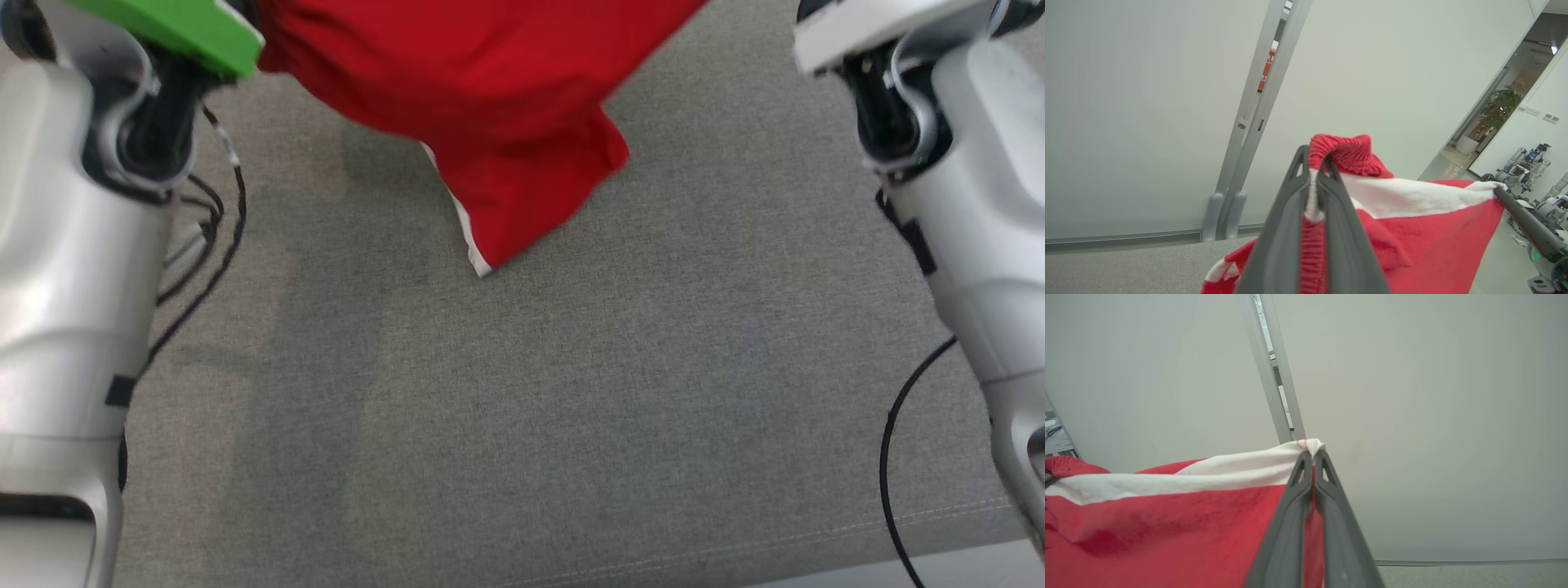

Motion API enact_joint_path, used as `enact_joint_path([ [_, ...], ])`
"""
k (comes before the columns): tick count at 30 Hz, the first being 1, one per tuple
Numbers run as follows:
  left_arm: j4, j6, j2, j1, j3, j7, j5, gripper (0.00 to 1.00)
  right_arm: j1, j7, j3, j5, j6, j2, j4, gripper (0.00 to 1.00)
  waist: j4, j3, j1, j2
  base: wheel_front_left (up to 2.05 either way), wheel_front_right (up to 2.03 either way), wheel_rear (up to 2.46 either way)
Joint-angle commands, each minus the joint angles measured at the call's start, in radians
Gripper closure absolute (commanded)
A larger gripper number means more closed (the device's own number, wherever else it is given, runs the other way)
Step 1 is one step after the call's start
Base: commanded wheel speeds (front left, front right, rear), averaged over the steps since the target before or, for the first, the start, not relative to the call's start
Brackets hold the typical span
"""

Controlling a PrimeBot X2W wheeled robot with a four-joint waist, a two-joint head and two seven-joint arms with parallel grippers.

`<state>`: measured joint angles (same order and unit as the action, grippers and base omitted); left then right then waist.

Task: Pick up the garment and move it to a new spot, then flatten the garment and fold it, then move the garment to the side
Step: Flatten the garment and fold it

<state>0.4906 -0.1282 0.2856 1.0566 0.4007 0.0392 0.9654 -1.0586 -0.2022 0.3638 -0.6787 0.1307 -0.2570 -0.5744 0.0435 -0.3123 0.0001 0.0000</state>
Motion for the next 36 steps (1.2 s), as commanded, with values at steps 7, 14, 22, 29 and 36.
enact_joint_path([
  [7, 0.184, 0.008, -0.02, 0.344, -0.062, -0.002, 0.017, 1.0, -0.337, -0.024, 0.0, -0.011, 0.0, 0.019, -0.161, 1.0, 0.013, -0.138, -0.0001, 0.0, 0.0, 0.0, 0.0],
  [14, 0.293, -0.003, -0.038, 0.495, -0.058, -0.044, 0.027, 1.0, -0.48, -0.055, 0.033, -0.021, 0.0, 0.026, -0.25, 1.0, 0.017, -0.163, -0.0001, 0.0, 0.0, 0.0, 0.0],
  [22, 0.212, -0.003, -0.019, 0.292, 0.033, -0.108, 0.104, 1.0, -0.32, -0.063, 0.116, -0.072, 0.0, 0.009, -0.201, 1.0, 0.03, -0.139, -0.0001, 0.0, 0.0, 0.0, 0.0],
  [29, 0.061, -0.003, 0.024, -0.107, 0.152, -0.227, 0.15, 1.0, 0.023, -0.063, 0.147, -0.101, 0.0, -0.056, -0.038, 1.0, 0.028, -0.053, -0.0001, 0.0, 0.0, 0.0, 0.0],
  [36, -0.031, -0.003, 0.031, -0.436, 0.206, -0.289, 0.157, 1.0, 0.364, -0.063, 0.143, -0.121, 0.0, -0.122, 0.117, 1.0, 0.011, 0.031, -0.0001, 0.0, 0.0, 0.0, 0.0],
])
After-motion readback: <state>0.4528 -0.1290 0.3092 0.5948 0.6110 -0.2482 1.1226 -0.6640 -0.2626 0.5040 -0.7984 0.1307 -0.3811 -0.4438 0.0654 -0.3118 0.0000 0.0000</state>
